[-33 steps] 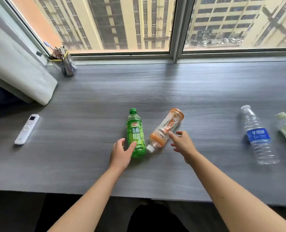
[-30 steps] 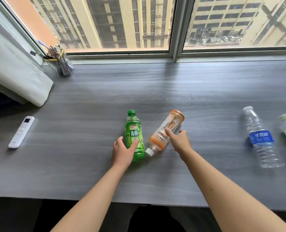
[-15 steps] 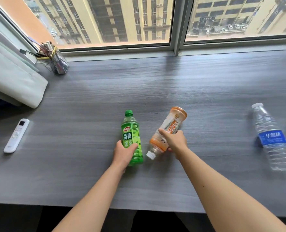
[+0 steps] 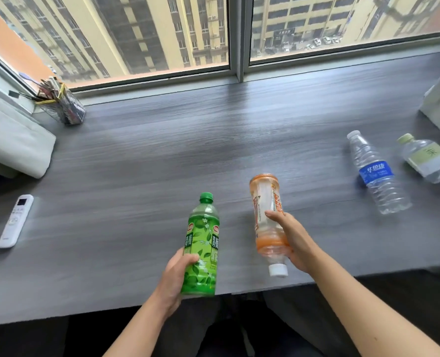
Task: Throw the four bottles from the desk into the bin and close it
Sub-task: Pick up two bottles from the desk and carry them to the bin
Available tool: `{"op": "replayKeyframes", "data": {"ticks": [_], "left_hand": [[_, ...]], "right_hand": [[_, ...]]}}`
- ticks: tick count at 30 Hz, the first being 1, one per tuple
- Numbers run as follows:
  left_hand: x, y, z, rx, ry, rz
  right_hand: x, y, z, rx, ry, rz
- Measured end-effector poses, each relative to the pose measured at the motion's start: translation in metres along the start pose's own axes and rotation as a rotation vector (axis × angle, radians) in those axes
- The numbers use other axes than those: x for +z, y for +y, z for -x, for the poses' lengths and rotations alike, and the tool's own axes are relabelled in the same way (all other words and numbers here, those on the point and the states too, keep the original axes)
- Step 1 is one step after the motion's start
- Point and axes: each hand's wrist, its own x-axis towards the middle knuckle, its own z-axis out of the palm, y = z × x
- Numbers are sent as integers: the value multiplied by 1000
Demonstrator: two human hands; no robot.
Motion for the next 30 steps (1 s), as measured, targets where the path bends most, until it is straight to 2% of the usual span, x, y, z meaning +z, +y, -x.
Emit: {"op": "replayKeyframes", "data": {"ticks": [6,10,13,17,19,22,26,30], "left_hand": [[-4,-23,36,2,-157,-173],[-4,-38,59,41,-247,-427],[3,-53,69,84,-361,-708],[21,-76,68,183,-422,-1058],[33,-89,67,219,-428,-1187],[50,-110,65,206,-418,-1325],[71,-135,65,182,-410,-1560],[89,-158,65,174,-383,-1654]], "right_hand": [[-9,50,71,-28,111,98],[-28,98,119,-19,217,180],[-51,140,155,-14,313,190],[-82,197,202,26,541,179],[-99,228,226,69,657,218],[-122,276,260,192,738,269],[-144,337,306,325,774,186],[-161,374,338,340,859,59]]}}
